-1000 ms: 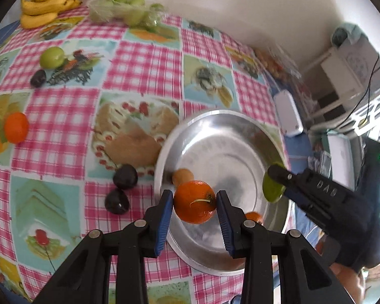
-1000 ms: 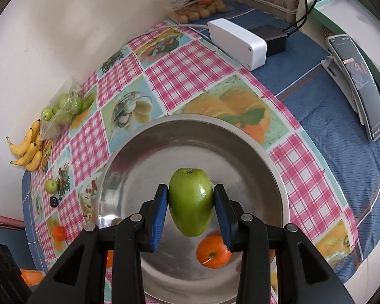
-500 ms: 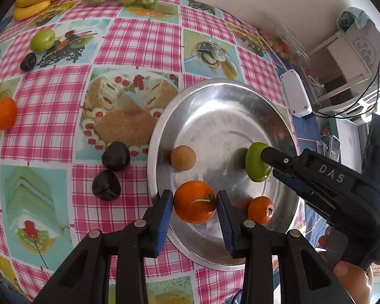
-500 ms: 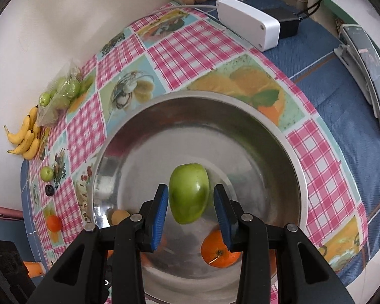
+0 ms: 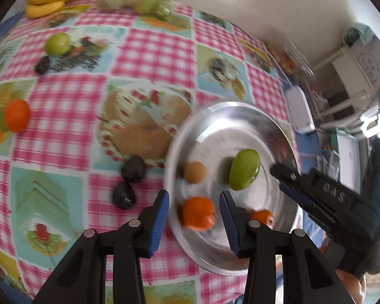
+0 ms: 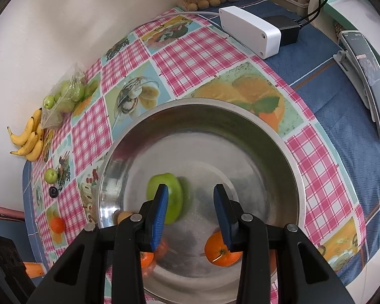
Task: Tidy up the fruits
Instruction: 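Open the right tool dropping the apple while the left tool releases the orange fruit in the bowl, then lift both open tools away from the bowl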
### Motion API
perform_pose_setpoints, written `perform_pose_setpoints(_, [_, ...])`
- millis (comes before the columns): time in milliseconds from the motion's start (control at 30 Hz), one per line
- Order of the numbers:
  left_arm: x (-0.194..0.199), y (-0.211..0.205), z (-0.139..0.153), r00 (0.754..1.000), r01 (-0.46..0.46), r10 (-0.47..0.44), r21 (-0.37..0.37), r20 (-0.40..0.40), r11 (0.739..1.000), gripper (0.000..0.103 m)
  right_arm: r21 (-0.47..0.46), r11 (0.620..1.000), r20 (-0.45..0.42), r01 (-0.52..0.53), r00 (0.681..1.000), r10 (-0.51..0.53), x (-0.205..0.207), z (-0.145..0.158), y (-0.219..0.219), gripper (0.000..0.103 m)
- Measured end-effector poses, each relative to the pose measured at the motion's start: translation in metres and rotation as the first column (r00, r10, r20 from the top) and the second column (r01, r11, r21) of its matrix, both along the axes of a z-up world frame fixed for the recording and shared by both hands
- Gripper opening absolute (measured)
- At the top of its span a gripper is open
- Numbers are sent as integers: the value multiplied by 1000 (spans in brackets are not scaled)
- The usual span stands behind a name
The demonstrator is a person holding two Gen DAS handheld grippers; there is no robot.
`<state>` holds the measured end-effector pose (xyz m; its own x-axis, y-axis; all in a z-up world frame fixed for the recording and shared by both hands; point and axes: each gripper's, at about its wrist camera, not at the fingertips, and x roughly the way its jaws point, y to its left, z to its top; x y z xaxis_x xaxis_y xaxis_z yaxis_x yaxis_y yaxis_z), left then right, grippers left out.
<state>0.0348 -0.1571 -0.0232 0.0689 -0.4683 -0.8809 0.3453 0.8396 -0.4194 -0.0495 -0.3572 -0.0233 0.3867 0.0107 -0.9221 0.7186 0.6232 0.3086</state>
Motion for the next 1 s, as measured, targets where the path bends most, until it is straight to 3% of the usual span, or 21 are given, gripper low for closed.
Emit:
perform_pose_setpoints(133, [16,21,3,995,-94,93,26,31,995,54,0,1000,-5,-4,1000,4,1,-1,1,39])
perform_pose_setpoints(300, [35,53,0,974,-223,218,85,56,971,64,-21,999,-23,-41,999,40,7,-1,8,42])
perform_pose_setpoints(667, [47,80,-6,950,-313,309,102,51,944,79,-94,983,-37,-160,987,158,28,10,41,46])
perform_pose_setpoints(700, [46,81,-5,949,-315,311,110,59,943,86,-98,980,-37,-171,985,168,30,11,44,48])
perform_pose_setpoints(767, [47,80,-6,946,-324,317,123,72,938,98,-103,976,-36,-192,981,189,34,12,51,73])
perform_pose_setpoints(800, [47,81,-6,943,-331,323,129,81,935,103,-108,973,-39,-202,979,198,36,11,54,78])
perform_pose_setpoints(1000, [48,85,-9,934,-355,341,171,105,919,103,-128,966,-77,-224,973,216,41,5,61,83])
